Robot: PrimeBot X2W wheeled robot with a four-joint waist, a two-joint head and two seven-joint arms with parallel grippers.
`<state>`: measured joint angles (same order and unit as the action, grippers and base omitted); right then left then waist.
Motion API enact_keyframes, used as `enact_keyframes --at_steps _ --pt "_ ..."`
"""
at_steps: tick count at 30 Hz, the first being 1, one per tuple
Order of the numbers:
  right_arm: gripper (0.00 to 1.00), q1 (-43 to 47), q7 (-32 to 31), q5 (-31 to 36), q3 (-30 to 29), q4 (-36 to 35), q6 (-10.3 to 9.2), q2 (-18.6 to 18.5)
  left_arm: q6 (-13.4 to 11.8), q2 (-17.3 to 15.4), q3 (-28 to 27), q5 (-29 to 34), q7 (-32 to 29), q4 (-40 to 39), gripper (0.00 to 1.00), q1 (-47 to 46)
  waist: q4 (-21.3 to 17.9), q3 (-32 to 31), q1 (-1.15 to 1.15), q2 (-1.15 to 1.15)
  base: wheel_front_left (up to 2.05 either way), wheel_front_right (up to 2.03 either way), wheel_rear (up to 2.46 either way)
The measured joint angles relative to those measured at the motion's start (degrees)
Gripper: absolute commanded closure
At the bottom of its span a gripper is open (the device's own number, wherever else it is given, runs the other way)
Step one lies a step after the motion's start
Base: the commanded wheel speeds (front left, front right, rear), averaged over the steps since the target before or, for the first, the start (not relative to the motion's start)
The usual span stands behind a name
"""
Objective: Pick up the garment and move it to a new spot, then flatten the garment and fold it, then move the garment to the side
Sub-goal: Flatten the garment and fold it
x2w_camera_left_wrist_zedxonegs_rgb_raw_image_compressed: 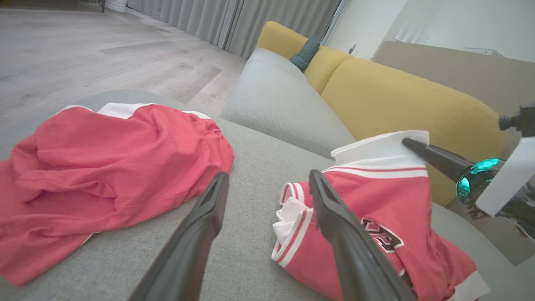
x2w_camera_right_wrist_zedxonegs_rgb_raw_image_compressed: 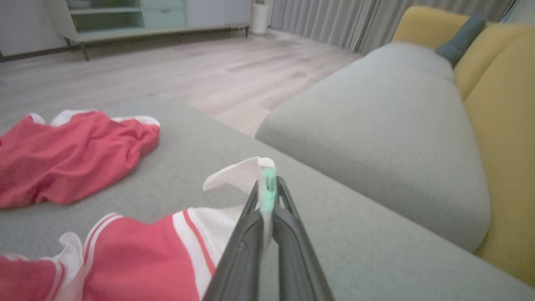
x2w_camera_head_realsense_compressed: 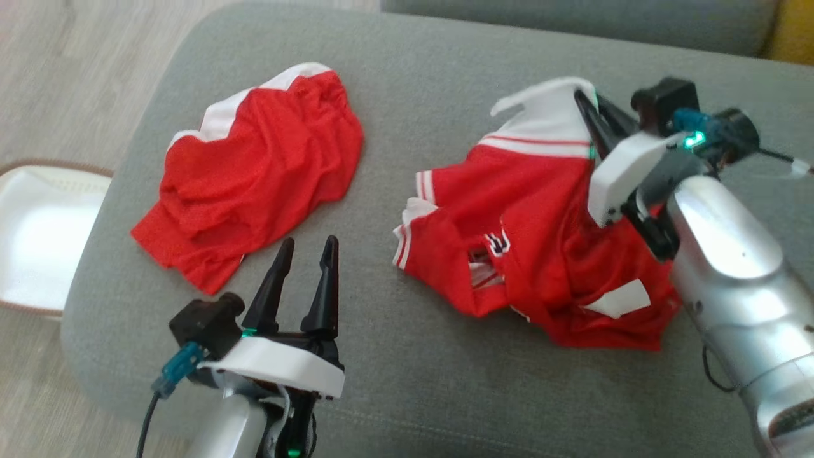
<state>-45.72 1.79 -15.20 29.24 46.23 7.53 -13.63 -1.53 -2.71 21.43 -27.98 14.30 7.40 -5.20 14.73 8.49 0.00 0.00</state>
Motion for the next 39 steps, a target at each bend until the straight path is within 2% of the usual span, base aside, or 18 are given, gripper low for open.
enact_keyframes --at_steps 4,9,12,20,28,29,30,33,36,39 --pt "1.00 -3.08 2.55 -1.46 0.57 -3.76 0.00 -0.94 0.00 0.00 -0.20 0.00 0.00 0.00 0.00 0.34 -1.56 -1.55 0.00 0.00 0.00 0.00 0.00" --pt "1.00 -7.45 8.44 -1.82 -0.98 -11.94 0.00 -3.09 0.01 0.00 -0.30 0.00 0.00 -0.03 0.00 1.31 -2.95 -3.45 0.00 0.00 0.00 0.00 0.00" --pt "1.00 -8.58 8.80 -1.94 -1.72 -14.24 0.00 -3.77 0.01 -0.01 -0.18 0.00 0.00 -0.07 0.00 1.71 -3.00 -3.84 0.00 0.00 0.00 0.00 0.00" --pt "1.00 -9.56 6.16 -1.22 -1.45 -7.12 0.00 -8.31 0.10 0.00 1.77 0.00 0.00 -0.31 0.00 1.42 0.45 -2.25 0.00 0.00 0.00 0.00 0.00" --pt "1.00 -19.62 4.24 -1.23 -2.21 5.77 0.00 -12.05 0.19 -0.01 2.34 -1.08 0.00 -0.27 0.00 0.11 5.24 1.39 0.00 0.00 0.00 0.00 0.00" --pt "0.75 -19.62 4.24 -1.23 -2.21 5.77 0.00 -12.05 0.19 -0.01 2.34 -1.08 0.00 -0.27 0.00 0.11 5.24 1.39 0.00 0.00 0.00 0.00 0.00" --pt "0.00 -20.78 4.24 -1.04 -2.32 7.46 0.00 -12.30 0.19 0.00 2.34 -1.24 0.00 -0.31 0.00 -0.27 5.73 1.97 0.00 0.00 0.00 0.00 0.00" --pt "0.00 -23.73 2.32 3.23 -3.13 14.55 0.00 -12.87 0.20 0.00 2.34 -1.44 0.00 -0.36 0.00 -1.09 6.70 3.69 0.00 0.00 0.00 0.00 0.00" --pt "0.00 -25.31 1.93 6.54 -6.78 20.56 0.00 -13.33 0.00 0.01 2.37 -1.46 0.00 -0.45 0.00 -1.35 7.02 5.00 0.01 0.00 0.00 0.00 0.00" --pt "0.00 -25.45 3.81 8.43 -9.24 23.46 0.00 -12.29 -0.01 0.02 2.30 -2.02 0.00 -0.58 0.00 -1.62 6.16 5.19 0.00 0.00 0.00 0.00 0.00"
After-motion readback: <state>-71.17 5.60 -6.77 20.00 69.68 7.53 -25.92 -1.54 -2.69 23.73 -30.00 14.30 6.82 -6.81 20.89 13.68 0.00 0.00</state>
